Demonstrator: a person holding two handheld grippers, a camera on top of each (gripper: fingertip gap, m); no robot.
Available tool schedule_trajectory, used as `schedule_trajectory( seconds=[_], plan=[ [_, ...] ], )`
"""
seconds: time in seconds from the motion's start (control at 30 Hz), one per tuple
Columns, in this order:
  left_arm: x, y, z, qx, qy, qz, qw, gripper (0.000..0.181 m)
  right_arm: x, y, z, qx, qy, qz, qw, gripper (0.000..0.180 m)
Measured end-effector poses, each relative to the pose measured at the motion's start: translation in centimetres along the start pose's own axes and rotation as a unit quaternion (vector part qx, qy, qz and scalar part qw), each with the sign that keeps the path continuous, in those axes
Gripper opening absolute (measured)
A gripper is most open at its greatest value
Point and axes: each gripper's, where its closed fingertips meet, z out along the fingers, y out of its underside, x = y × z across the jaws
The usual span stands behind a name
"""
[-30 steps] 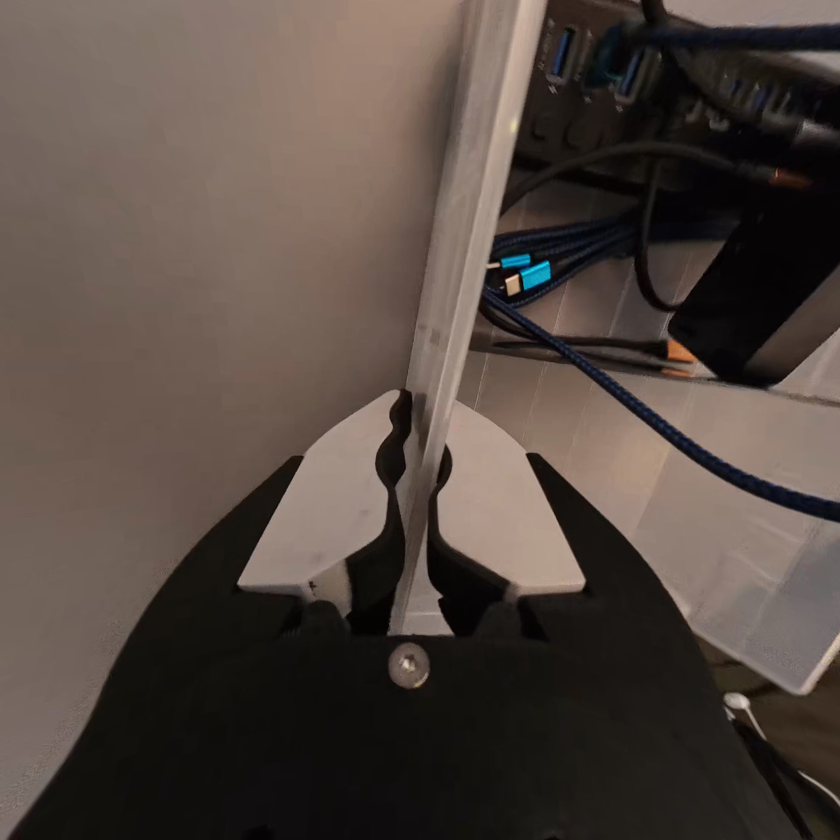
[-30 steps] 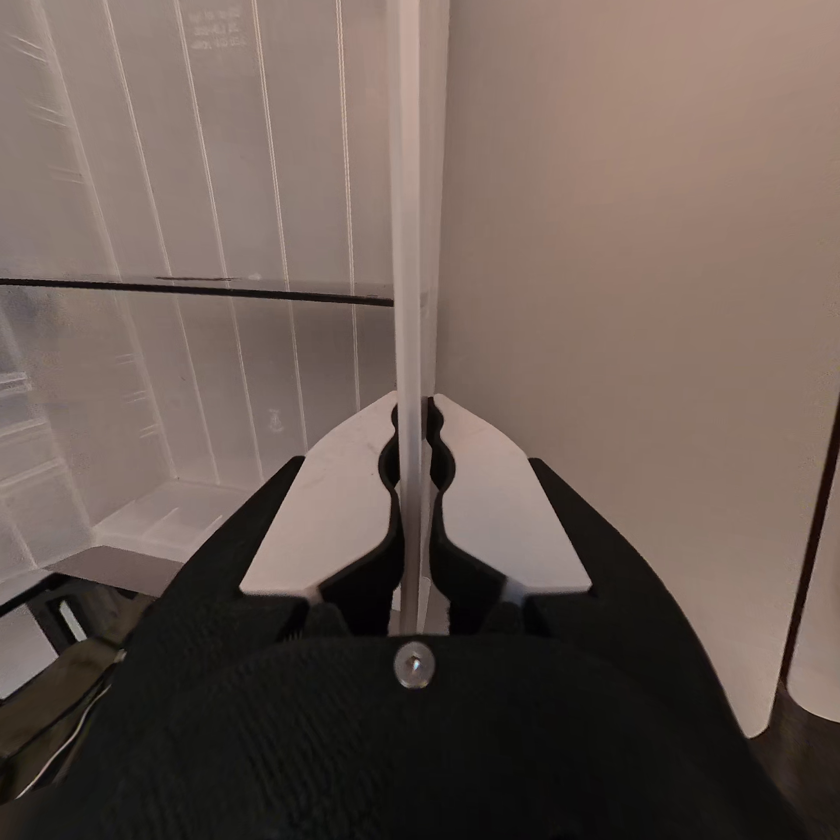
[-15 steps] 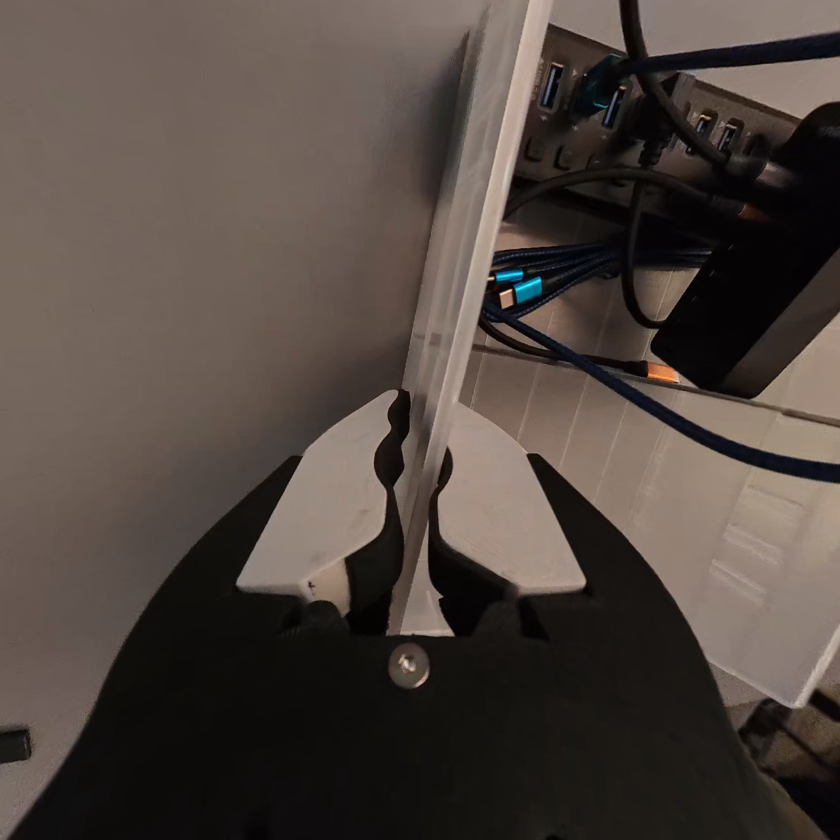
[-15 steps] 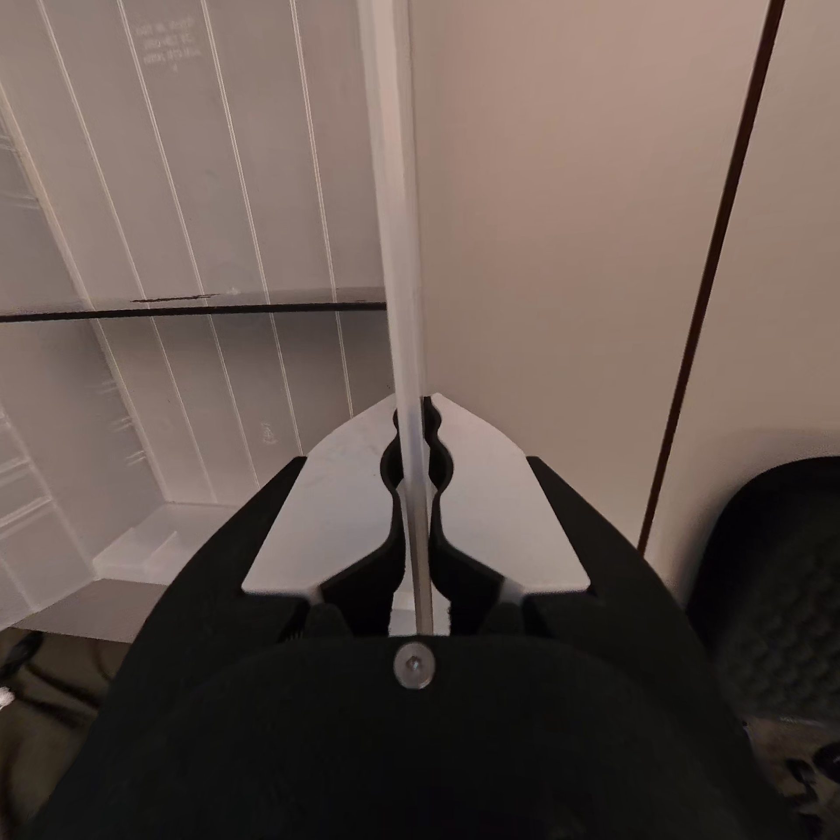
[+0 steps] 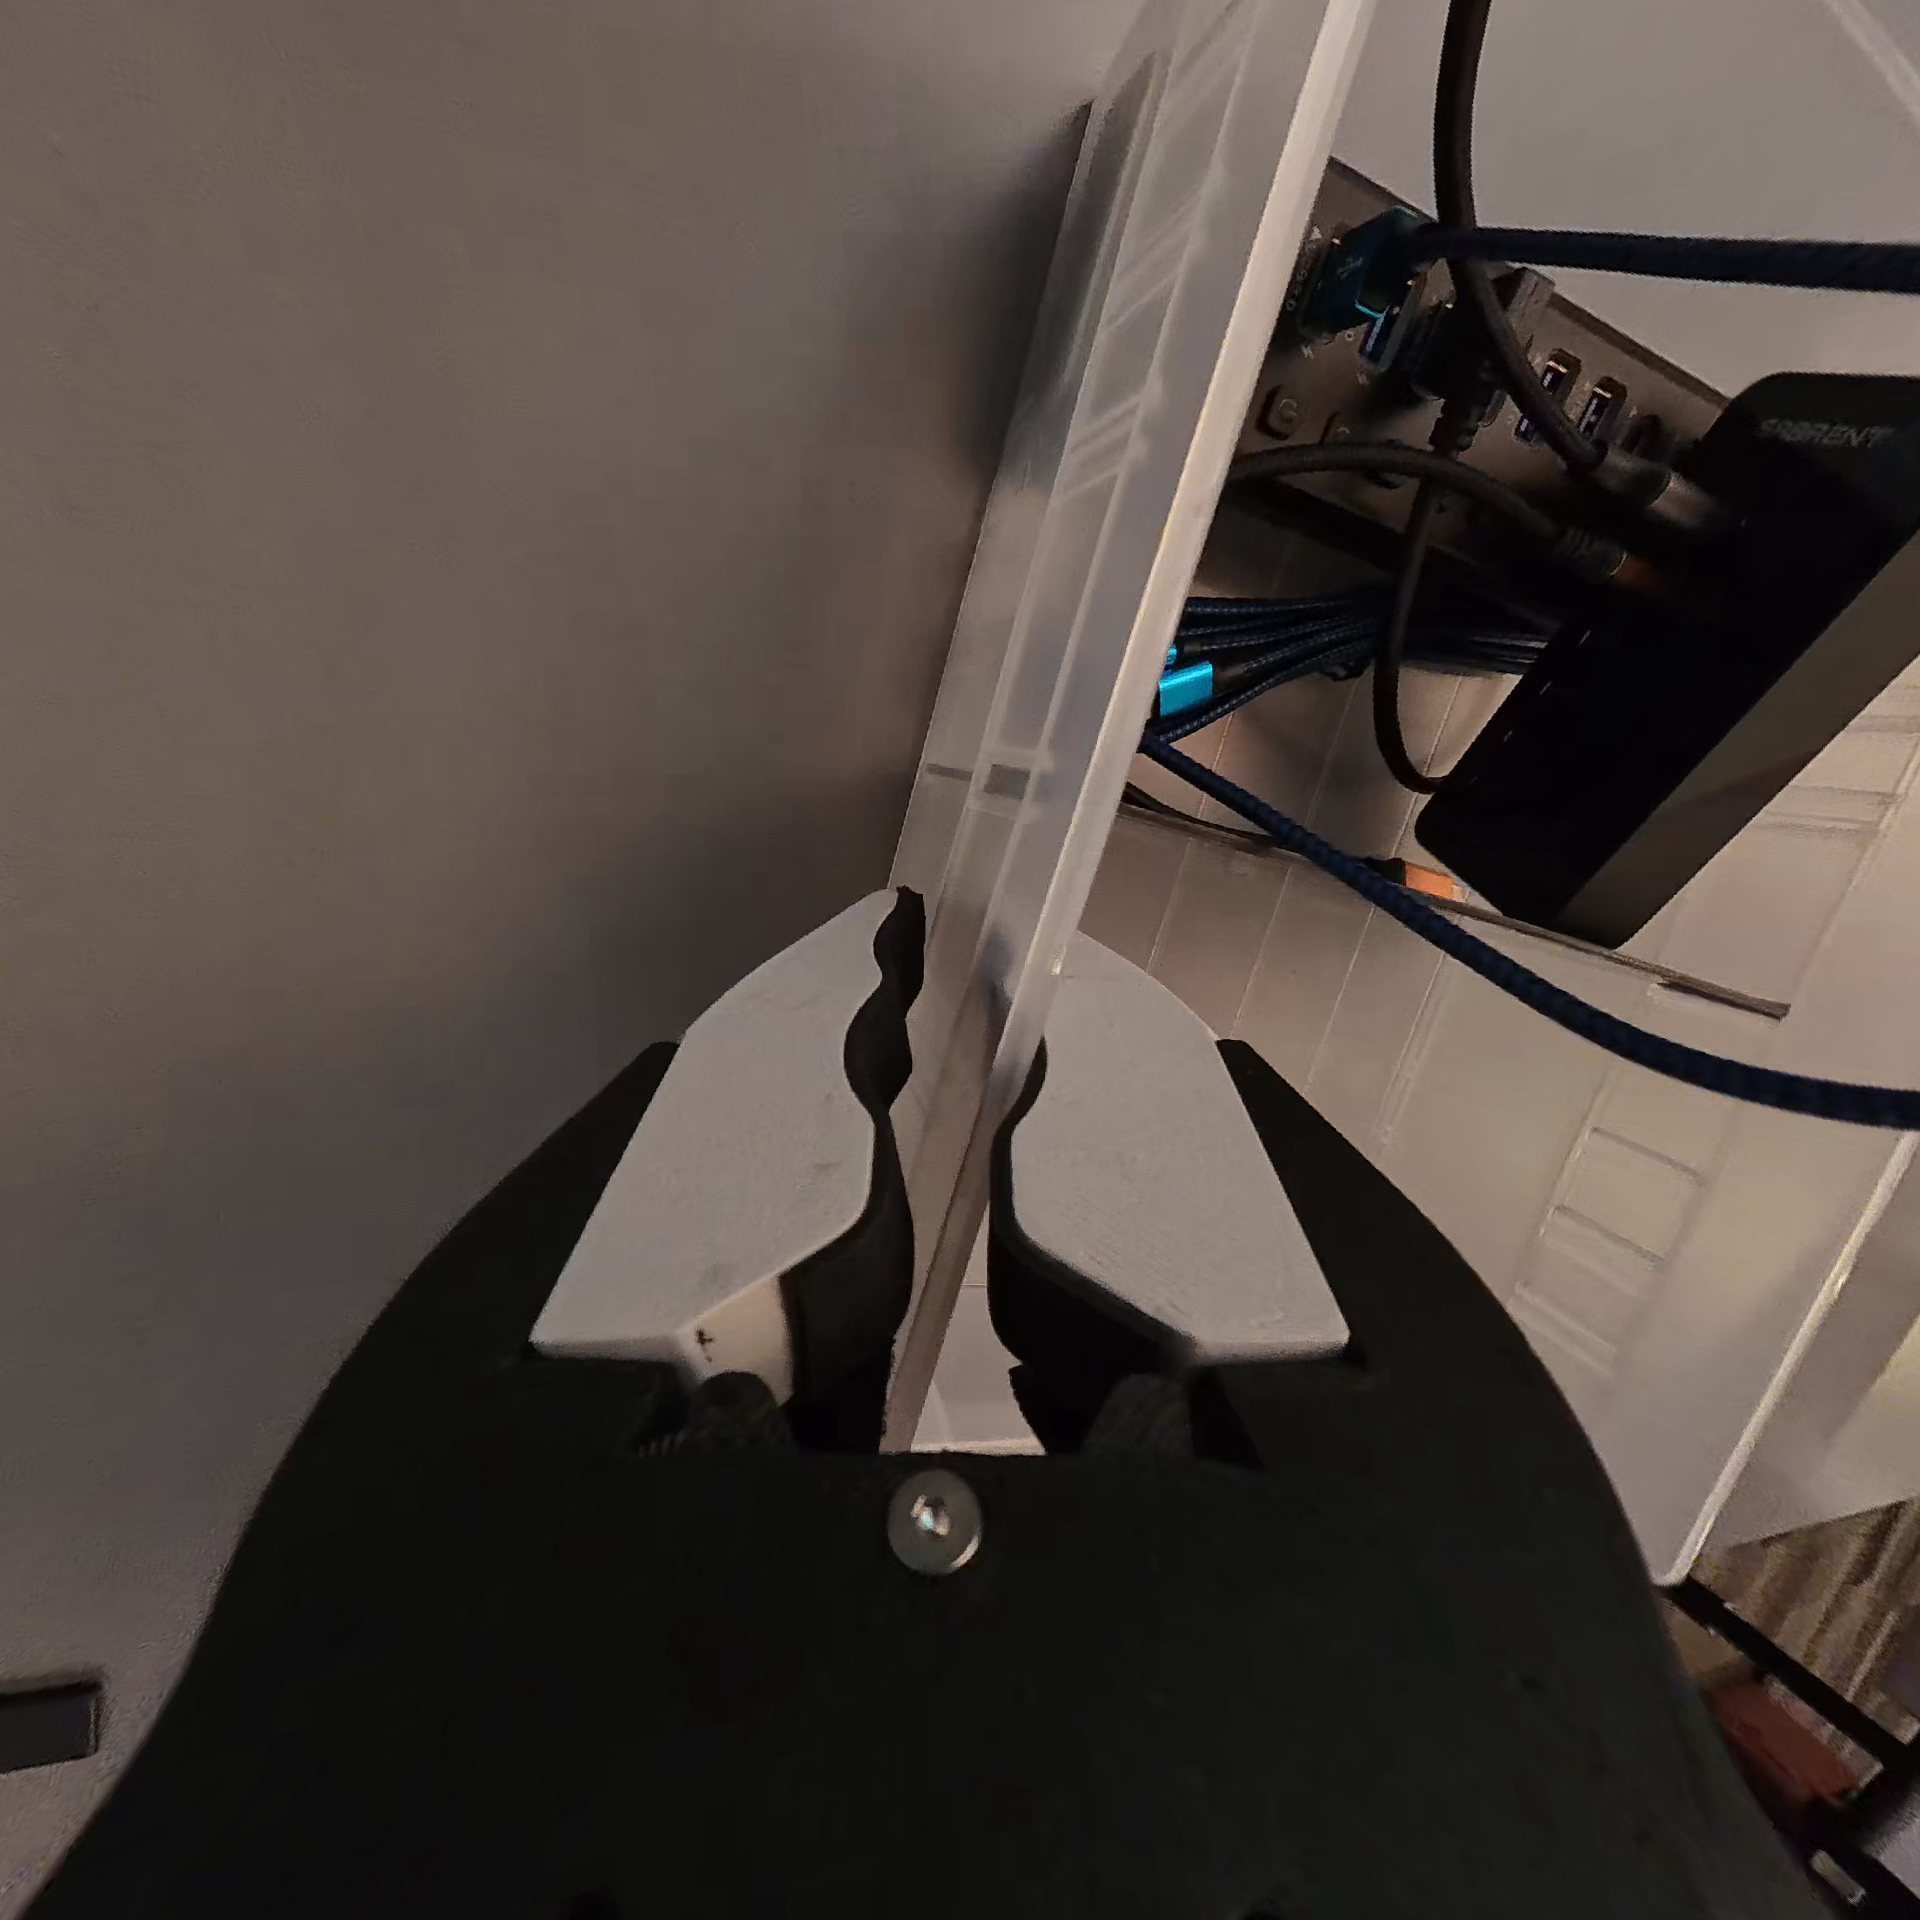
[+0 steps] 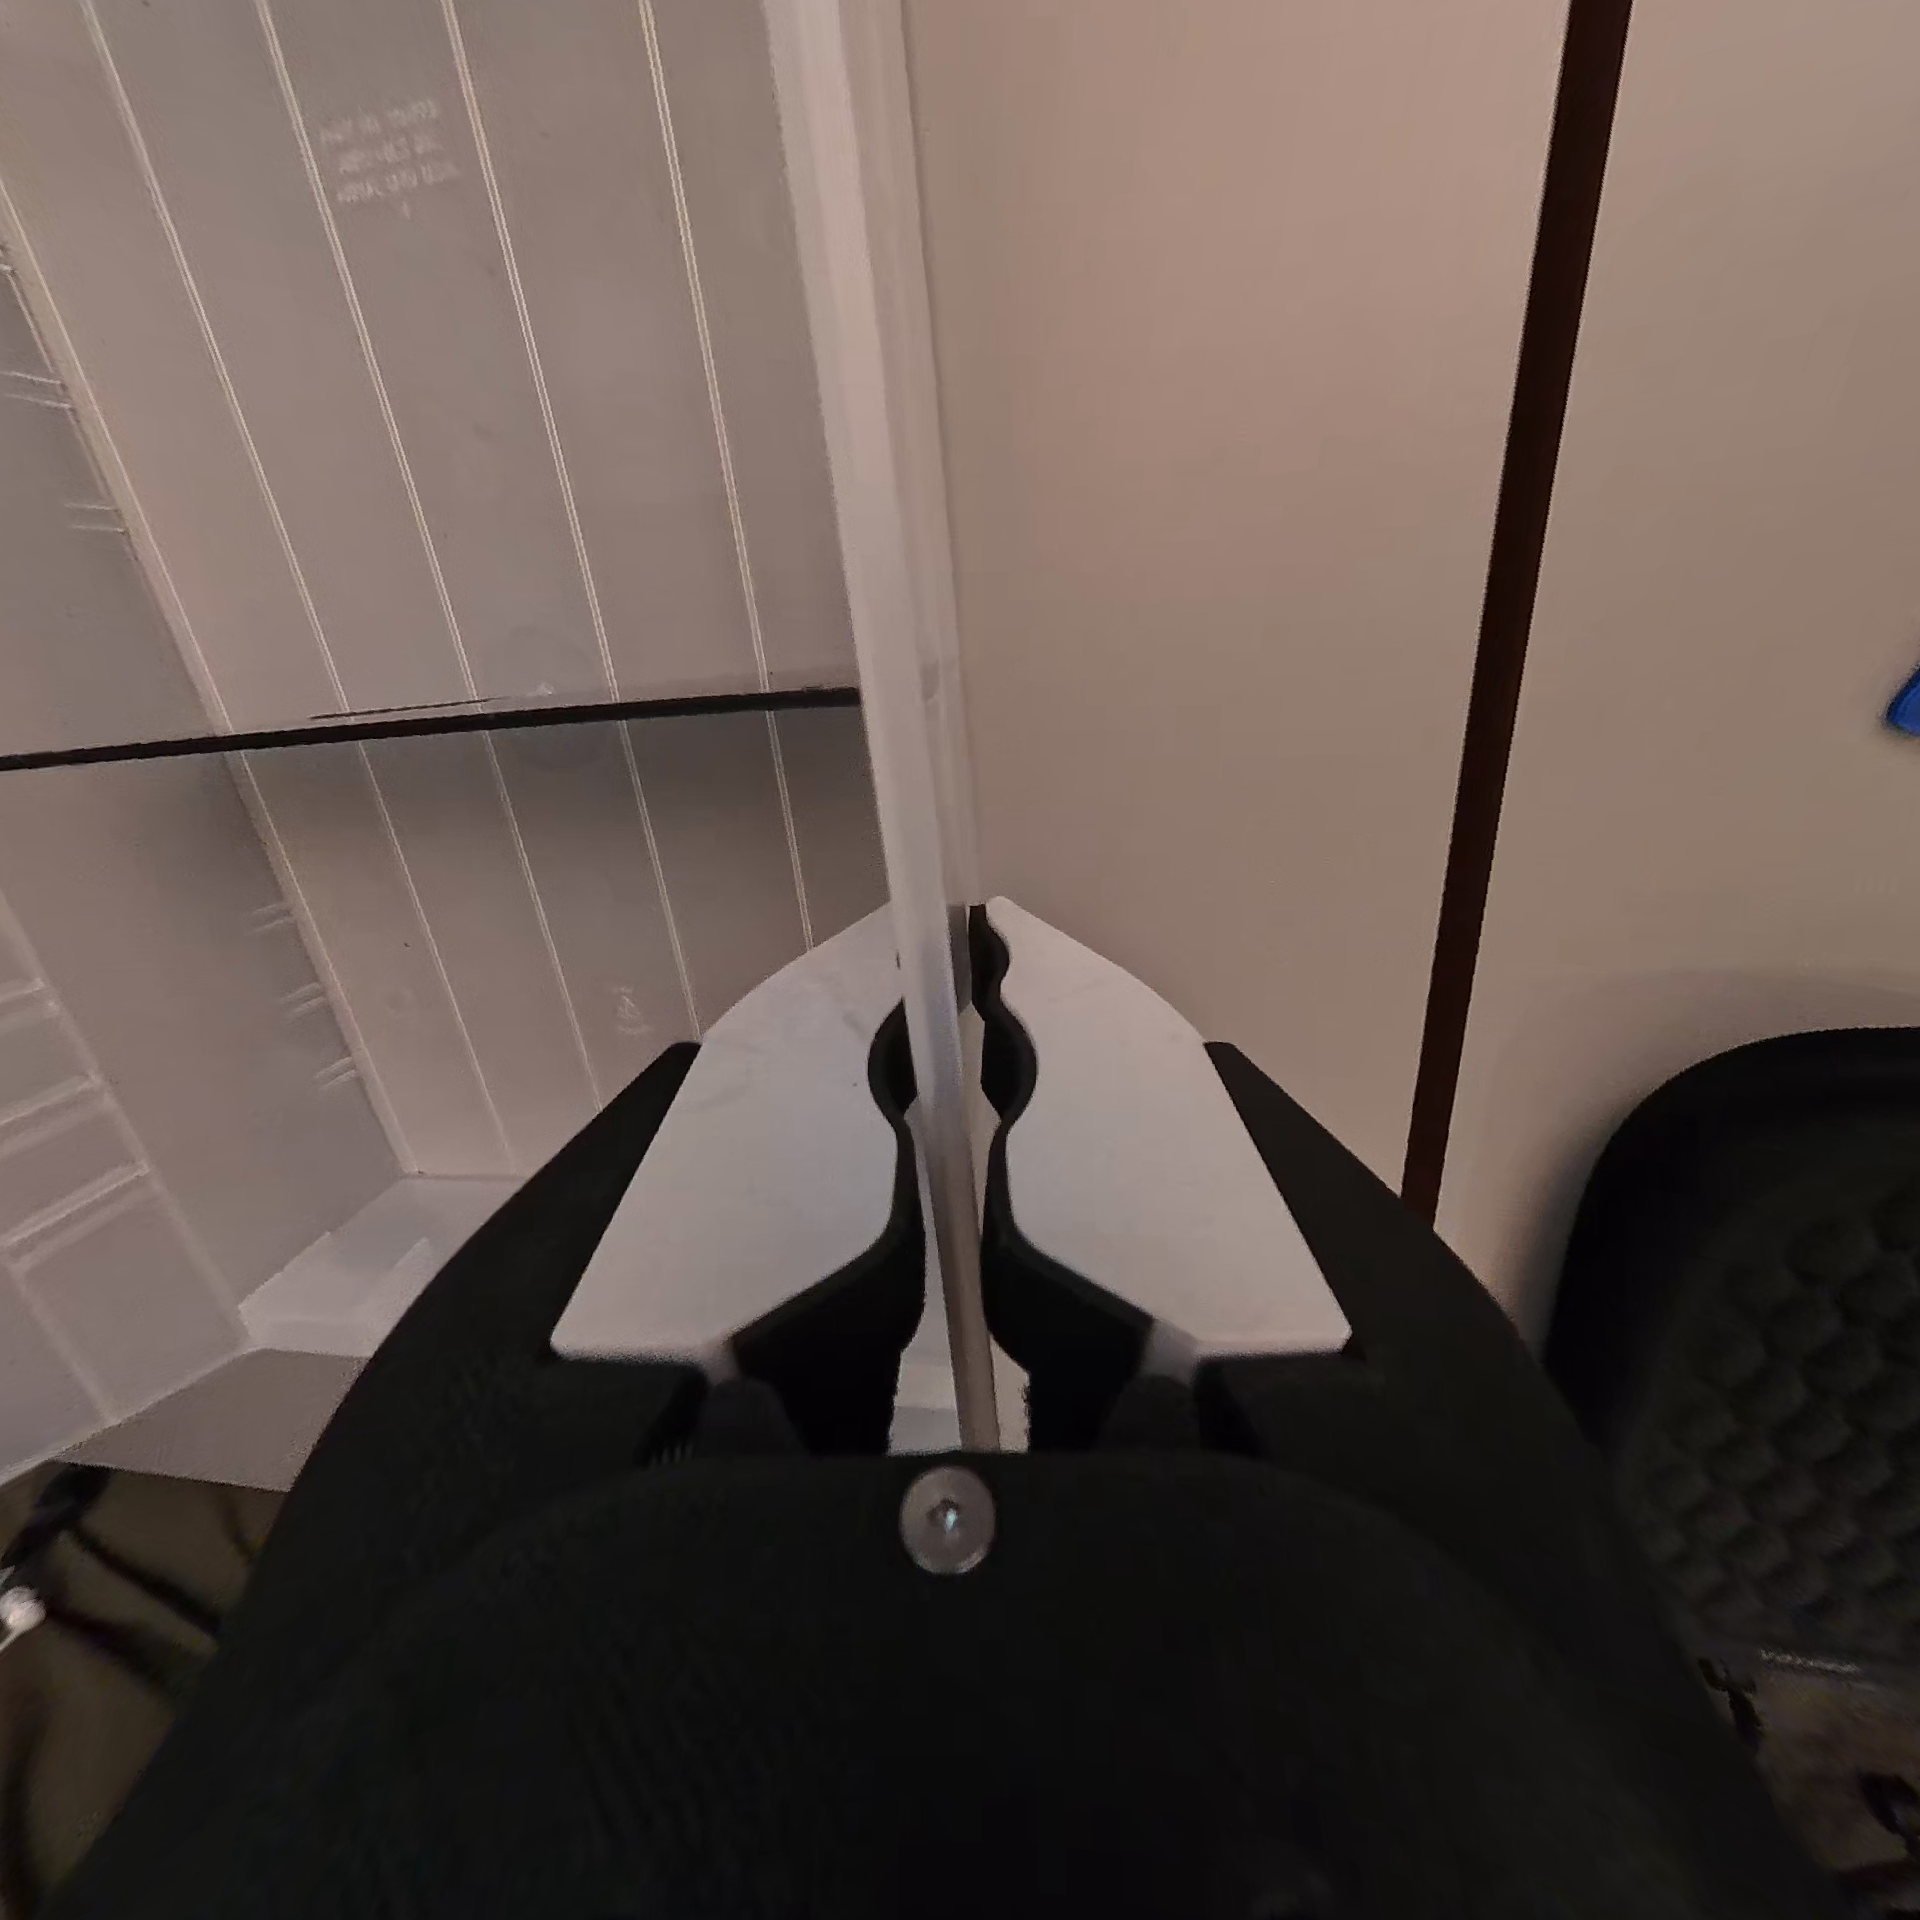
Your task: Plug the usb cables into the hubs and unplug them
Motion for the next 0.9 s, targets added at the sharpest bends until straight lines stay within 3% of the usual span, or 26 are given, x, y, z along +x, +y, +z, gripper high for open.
schedule_trajectory(
  seconds=[0.9],
  plan=[
    [-1.9, -0.9, -0.4, 0.008, 0.005, -0.03, 1.0, 0.012, -0.3, -0.1, 0.2, 0.006, 0.008, 0.014, 1.0, 0.006]
  ],
)
